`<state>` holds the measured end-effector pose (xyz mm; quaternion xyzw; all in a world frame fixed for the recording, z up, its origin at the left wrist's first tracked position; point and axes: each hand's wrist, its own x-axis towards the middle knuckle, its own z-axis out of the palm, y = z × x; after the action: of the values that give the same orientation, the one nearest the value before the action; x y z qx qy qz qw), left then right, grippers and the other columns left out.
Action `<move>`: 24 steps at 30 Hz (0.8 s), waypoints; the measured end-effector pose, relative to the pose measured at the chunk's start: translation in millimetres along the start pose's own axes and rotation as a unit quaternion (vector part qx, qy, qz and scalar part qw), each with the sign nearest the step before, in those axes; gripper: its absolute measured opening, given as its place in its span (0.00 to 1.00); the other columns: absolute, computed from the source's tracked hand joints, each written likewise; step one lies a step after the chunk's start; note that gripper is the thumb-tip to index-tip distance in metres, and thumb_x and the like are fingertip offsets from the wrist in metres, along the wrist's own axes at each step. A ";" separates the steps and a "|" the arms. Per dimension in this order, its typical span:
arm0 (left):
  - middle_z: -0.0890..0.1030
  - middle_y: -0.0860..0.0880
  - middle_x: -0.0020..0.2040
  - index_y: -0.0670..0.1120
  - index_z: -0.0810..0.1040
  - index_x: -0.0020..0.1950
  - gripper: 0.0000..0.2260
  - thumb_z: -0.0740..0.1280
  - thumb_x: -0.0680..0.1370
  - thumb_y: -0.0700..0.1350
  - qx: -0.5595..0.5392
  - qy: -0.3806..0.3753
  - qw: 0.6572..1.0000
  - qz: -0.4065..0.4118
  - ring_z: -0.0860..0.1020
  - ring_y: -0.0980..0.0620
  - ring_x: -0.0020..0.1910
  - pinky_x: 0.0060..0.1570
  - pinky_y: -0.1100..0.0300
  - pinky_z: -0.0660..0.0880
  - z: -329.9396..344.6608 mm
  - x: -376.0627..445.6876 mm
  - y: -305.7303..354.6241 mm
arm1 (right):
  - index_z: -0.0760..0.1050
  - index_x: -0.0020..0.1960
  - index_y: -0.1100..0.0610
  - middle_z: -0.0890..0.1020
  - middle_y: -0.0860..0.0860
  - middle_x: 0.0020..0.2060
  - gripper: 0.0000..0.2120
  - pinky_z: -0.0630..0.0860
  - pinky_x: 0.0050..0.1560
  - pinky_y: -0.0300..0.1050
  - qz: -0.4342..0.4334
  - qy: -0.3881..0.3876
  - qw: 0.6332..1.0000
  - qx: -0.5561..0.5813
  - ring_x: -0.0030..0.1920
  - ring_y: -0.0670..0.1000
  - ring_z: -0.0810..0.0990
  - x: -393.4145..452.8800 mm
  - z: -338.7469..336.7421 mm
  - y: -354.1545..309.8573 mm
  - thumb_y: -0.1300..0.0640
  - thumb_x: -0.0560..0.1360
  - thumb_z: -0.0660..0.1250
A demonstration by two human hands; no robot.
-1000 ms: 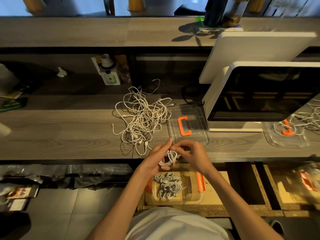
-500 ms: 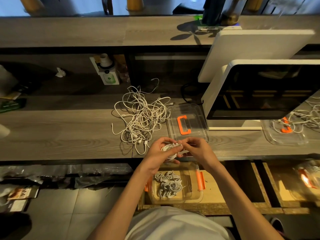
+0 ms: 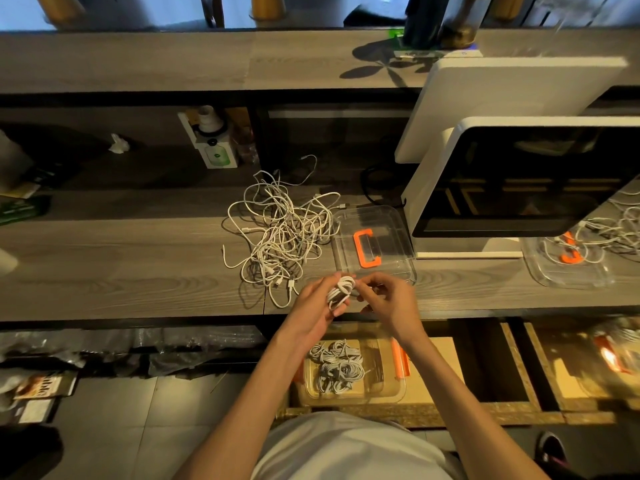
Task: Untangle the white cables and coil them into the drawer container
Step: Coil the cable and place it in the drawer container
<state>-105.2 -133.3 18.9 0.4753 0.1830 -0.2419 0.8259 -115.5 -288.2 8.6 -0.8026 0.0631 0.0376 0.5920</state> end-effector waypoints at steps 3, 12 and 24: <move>0.81 0.44 0.47 0.34 0.80 0.59 0.16 0.69 0.79 0.46 -0.018 -0.037 0.999 -0.008 0.74 0.55 0.34 0.42 0.61 0.71 -5.5 1.8 -1.0 | 0.83 0.47 0.51 0.85 0.50 0.41 0.02 0.82 0.36 0.37 -0.001 0.011 1.000 -0.017 0.42 0.46 0.84 -0.4 2.2 -1.3 0.55 0.79 0.72; 0.79 0.45 0.46 0.36 0.77 0.63 0.15 0.70 0.77 0.38 0.048 -0.081 0.995 0.023 0.76 0.56 0.40 0.46 0.65 0.77 -11.5 -1.2 -1.4 | 0.83 0.51 0.58 0.85 0.52 0.41 0.05 0.83 0.38 0.39 0.018 -0.007 0.999 -0.033 0.42 0.47 0.85 4.1 -0.2 0.5 0.56 0.80 0.70; 0.78 0.42 0.47 0.35 0.73 0.66 0.13 0.63 0.83 0.37 0.133 -0.101 0.983 0.077 0.78 0.55 0.39 0.38 0.63 0.75 -7.4 -5.0 2.9 | 0.84 0.49 0.58 0.85 0.52 0.41 0.05 0.83 0.38 0.41 0.006 -0.012 0.999 -0.039 0.40 0.49 0.86 10.2 -6.5 -1.8 0.57 0.80 0.71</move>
<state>-108.2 -124.5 20.0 0.5671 0.0278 -0.2465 0.7854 -105.2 -294.5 10.9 -0.8242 0.0591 0.0530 0.5607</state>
